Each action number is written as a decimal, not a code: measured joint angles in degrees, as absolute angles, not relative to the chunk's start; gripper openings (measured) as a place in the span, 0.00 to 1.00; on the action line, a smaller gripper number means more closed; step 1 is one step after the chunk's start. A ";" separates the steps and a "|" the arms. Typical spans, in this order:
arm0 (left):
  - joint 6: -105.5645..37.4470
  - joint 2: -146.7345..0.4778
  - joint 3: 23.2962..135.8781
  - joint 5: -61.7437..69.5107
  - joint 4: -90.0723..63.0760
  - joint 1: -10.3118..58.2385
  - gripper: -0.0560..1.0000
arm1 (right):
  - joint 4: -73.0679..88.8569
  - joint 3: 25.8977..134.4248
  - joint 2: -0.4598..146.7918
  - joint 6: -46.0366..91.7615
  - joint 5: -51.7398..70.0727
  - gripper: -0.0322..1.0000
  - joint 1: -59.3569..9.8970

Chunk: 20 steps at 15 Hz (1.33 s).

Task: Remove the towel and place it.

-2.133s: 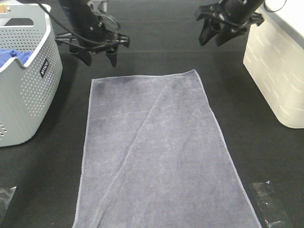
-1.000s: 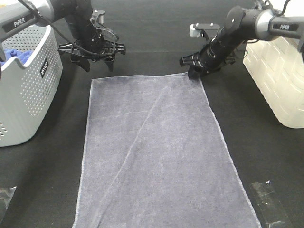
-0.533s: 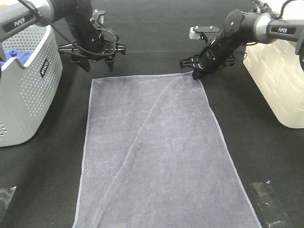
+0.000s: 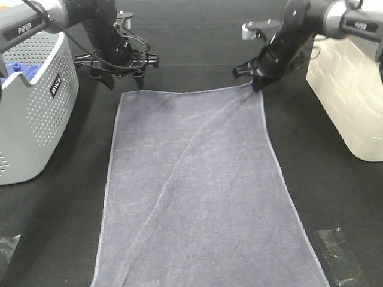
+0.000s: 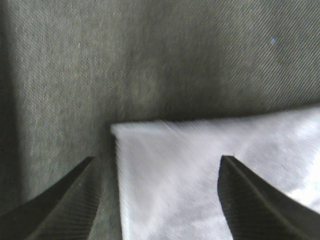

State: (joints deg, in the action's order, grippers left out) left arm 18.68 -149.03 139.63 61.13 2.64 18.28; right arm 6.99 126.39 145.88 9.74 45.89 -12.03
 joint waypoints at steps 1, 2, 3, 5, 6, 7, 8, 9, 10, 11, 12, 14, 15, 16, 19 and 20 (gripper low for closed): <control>18.68 -149.20 139.63 60.33 2.64 18.28 0.66 | 5.27 127.20 145.65 8.59 46.75 0.03 -12.03; 18.68 -149.37 139.63 59.36 2.64 18.28 0.66 | 3.78 127.83 145.65 7.68 47.33 0.03 -12.03; 18.68 -149.48 139.63 57.75 2.64 18.28 0.65 | 2.75 128.00 145.65 6.82 47.96 0.03 -12.03; 18.79 -149.71 139.63 54.43 2.64 18.28 0.58 | 2.18 128.00 145.65 6.65 48.07 0.03 -12.03; 18.79 -150.17 139.63 54.03 2.64 18.28 0.56 | 2.12 128.00 145.65 6.65 48.13 0.03 -12.03; 18.79 -151.26 139.63 54.09 2.64 18.28 0.55 | 2.06 128.00 145.65 6.65 48.19 0.03 -12.03; 18.79 -151.95 139.63 54.26 2.64 18.28 0.55 | 2.06 128.00 145.65 6.65 48.24 0.03 -12.03; 18.79 -152.52 139.63 54.32 2.69 18.28 0.55 | 2.06 128.00 145.65 6.65 48.24 0.03 -12.03; 18.79 -153.09 139.63 54.32 2.81 18.28 0.55 | 2.06 128.00 145.65 6.65 48.24 0.03 -12.03; 18.85 -153.44 139.63 54.26 2.81 18.28 0.55 | 2.06 128.00 145.65 6.59 48.24 0.03 -12.03; 18.85 -154.07 139.63 54.26 2.86 18.28 0.55 | 2.06 128.00 145.65 6.59 48.24 0.03 -12.03; 18.85 -155.39 139.63 54.26 2.98 18.28 0.55 | 2.06 128.00 145.65 6.59 48.24 0.03 -12.03; 18.85 -155.62 139.63 54.09 3.09 18.28 0.54 | 2.06 128.00 145.65 6.47 48.24 0.03 -12.03; 18.85 -155.73 139.63 54.09 3.50 18.28 0.49 | 2.06 128.00 145.65 6.47 48.24 0.03 -12.03; 18.33 -155.84 139.69 53.40 4.53 18.33 0.19 | 2.06 128.00 145.65 6.47 48.24 0.03 -12.03; 16.62 -155.96 140.09 53.34 4.53 18.45 0.09 | 2.06 128.00 145.65 6.47 48.24 0.03 -12.03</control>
